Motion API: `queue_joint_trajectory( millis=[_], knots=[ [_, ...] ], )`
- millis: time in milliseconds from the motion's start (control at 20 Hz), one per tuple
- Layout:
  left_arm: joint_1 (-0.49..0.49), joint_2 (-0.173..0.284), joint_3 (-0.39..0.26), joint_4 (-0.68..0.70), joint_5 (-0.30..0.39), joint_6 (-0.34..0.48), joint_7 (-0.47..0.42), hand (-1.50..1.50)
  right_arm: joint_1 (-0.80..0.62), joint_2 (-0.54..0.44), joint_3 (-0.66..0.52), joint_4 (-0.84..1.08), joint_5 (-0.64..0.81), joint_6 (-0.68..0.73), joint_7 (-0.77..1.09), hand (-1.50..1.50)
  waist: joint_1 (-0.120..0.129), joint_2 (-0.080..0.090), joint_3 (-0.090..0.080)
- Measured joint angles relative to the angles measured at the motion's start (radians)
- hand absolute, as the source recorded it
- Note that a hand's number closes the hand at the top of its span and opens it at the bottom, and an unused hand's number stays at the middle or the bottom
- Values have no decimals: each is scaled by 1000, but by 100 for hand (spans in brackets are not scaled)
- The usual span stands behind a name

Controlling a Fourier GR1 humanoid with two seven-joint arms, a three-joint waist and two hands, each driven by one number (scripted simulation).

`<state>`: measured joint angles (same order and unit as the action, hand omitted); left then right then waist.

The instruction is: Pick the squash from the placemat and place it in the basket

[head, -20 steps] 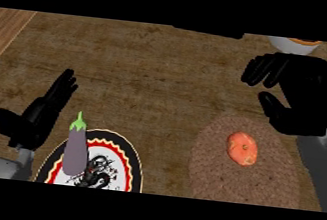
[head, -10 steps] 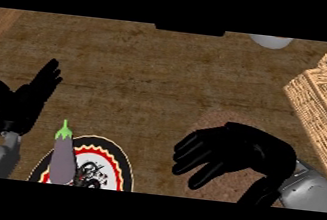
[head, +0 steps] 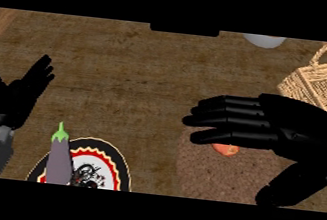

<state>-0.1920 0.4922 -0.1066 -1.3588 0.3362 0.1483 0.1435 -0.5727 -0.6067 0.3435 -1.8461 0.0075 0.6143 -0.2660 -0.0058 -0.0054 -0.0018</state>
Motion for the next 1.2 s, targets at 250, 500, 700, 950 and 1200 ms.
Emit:
queue_joint_trajectory(
  millis=[250,500,700,950,1200],
  knots=[
    [-13,-15,-7,3,-20,9,0,0,-162,-83,-83,61,35,57,143,-150,9,3,0],
    [-38,-13,1,-3,-21,-6,29,0,-304,-138,-75,186,32,229,174,-150,20,7,0],
    [-43,-23,9,15,-30,-18,23,0,-344,-179,-74,267,48,314,129,-150,20,9,1],
    [-25,-36,13,6,-39,-18,19,0,-294,-249,-86,317,35,316,56,-150,19,10,2],
    [-21,-40,25,7,-39,-34,13,0,-245,-254,-97,386,43,258,-38,-150,24,12,3]
  ],
)
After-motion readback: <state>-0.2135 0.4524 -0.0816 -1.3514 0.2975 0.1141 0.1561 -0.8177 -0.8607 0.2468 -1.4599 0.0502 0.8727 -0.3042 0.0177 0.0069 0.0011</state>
